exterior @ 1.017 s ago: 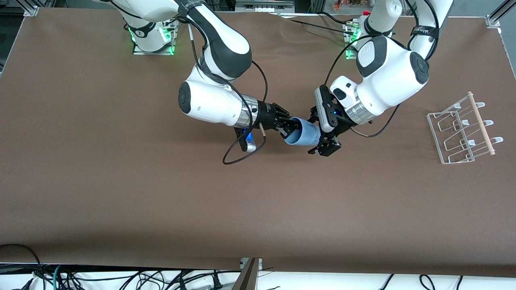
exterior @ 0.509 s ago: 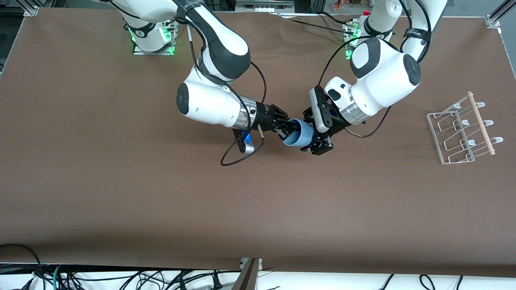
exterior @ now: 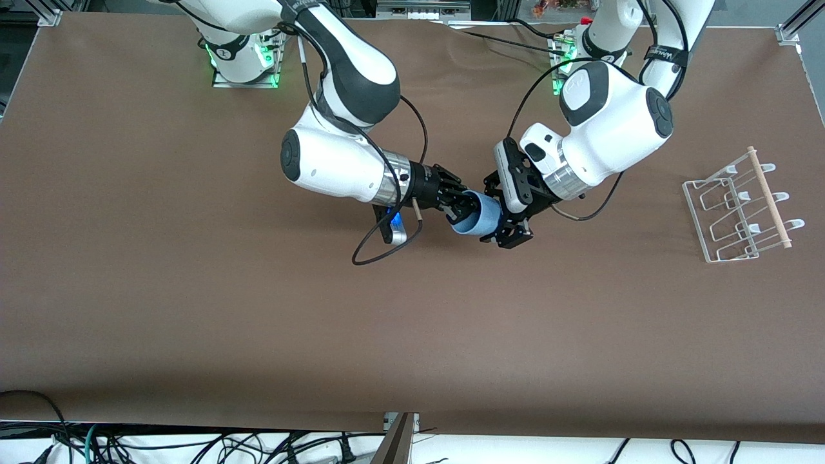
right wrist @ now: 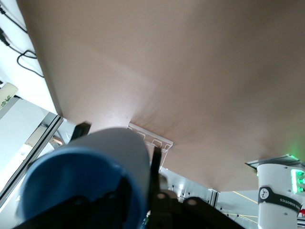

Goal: Transfer cup to left arm and place on rack
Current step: 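Open the right gripper and withdraw while the left gripper carries the cup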

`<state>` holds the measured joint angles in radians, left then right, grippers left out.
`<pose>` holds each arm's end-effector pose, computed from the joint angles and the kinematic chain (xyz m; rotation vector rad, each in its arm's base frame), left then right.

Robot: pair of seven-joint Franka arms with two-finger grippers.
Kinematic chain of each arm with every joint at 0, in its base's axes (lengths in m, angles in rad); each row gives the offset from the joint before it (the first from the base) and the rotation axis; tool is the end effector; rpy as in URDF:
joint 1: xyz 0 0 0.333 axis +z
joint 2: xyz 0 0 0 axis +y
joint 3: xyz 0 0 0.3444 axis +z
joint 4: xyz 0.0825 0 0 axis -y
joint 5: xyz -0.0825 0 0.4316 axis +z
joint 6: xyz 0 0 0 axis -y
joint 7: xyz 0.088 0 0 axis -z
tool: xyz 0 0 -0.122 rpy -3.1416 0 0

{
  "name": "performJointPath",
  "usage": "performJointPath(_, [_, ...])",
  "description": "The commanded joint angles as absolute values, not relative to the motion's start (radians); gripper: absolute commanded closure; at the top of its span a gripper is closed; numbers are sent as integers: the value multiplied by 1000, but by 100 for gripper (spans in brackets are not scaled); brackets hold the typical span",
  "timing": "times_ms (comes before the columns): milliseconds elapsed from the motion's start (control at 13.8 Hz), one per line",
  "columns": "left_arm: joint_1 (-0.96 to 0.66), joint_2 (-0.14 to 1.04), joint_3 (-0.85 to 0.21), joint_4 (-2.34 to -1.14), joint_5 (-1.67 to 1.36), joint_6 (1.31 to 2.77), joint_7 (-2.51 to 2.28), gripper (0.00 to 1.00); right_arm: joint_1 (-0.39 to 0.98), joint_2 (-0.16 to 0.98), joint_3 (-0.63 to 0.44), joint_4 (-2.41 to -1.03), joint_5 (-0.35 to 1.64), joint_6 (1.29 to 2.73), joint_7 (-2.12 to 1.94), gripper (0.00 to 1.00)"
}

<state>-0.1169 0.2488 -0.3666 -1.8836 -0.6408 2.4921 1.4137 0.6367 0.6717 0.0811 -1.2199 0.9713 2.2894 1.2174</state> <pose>0.6240 -0.3138 0.4149 2.0400 -1.7554 0.7791 0.6331 0.5637 0.4317 -1.9561 1.1391 0.6427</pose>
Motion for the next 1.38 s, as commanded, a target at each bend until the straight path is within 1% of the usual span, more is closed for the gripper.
performJointPath(0, [-92,253,-376,-1873,-669,2490,1424,100,588,675,61,-1135,983,2145,1241,0])
performJointPath(73, [-89,249,-374,-1871,-667,2470,1422,100,554,673,61,-1117,982,2079,1250,0])
performJointPath(218, [-75,244,-347,-1870,-666,2429,1420,100,477,635,57,-1111,957,1955,1235,0])
performJointPath(363, [-74,239,-263,-1852,-660,2323,1422,100,387,608,60,-1112,881,1802,1160,0])
performJointPath(509, [-66,239,-169,-1816,-597,2180,1424,100,347,549,46,-1115,803,1677,1050,0])
performJointPath(654, [-31,238,-88,-1778,-409,2091,1419,100,333,493,-1,-1120,743,1579,981,0])
performJointPath(726, [-17,244,-34,-1772,-334,2068,1419,100,336,444,-52,-1153,721,1528,907,0])
performJointPath(799, [-17,248,15,-1772,-252,2056,1419,100,333,369,-72,-1254,671,1526,811,0])
performJointPath(872, [-15,250,50,-1772,-156,2045,1416,100,325,300,-77,-1320,573,1517,673,0])
performJointPath(944, [-11,252,72,-1773,-55,2033,1413,100,310,260,-75,-1350,439,1500,499,0])
performJointPath(1017, [3,252,83,-1773,50,2025,1395,100,281,220,-74,-1383,332,1471,360,0])
performJointPath(1090, [18,247,83,-1773,155,2013,1361,100,247,181,-72,-1431,261,1474,234,0])
performJointPath(1235, [25,238,83,-1772,413,1932,1252,100,201,102,-74,-1536,148,1514,60,0])
performJointPath(1308, [26,232,81,-1776,545,1887,1186,100,195,56,-75,-1601,115,1555,40,0])
